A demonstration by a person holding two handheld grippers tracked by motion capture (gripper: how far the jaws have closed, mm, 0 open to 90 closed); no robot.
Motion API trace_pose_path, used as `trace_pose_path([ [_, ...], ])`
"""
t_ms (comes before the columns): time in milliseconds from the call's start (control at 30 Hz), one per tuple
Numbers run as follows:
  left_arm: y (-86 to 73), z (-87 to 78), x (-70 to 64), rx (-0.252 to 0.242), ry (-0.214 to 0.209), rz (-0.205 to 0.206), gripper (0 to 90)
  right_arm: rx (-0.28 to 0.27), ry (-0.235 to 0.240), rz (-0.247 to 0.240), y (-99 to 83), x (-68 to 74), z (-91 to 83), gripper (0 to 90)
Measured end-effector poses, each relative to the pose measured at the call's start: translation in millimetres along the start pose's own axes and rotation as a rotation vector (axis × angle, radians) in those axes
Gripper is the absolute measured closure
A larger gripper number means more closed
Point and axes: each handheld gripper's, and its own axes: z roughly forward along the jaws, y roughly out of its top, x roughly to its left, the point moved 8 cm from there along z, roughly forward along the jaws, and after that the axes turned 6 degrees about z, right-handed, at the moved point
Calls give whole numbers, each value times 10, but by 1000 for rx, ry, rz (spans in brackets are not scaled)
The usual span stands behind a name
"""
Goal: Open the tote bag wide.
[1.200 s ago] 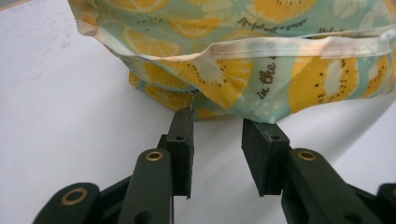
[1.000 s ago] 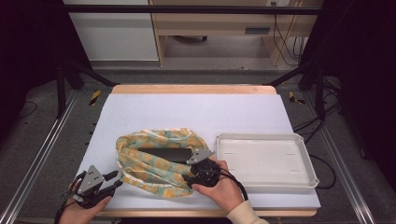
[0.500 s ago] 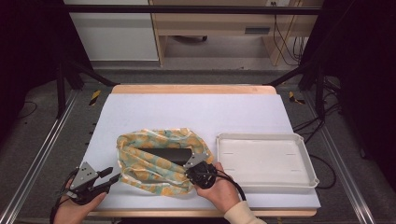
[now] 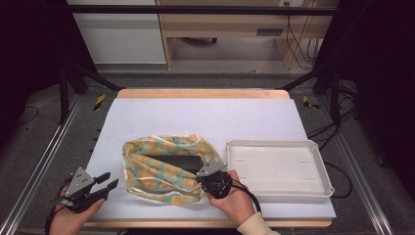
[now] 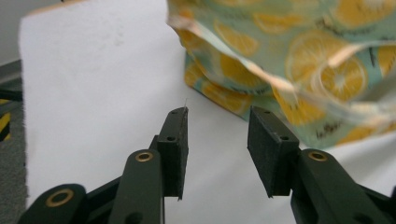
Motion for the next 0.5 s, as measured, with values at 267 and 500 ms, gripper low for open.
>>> trace_pose_path([
  [267, 403, -28, 119, -121, 58, -88, 530, 17, 4, -50, -91, 98, -12, 900],
  [500, 595, 234, 305, -77, 50, -95, 472, 28, 8, -67, -143, 119, -12, 900],
])
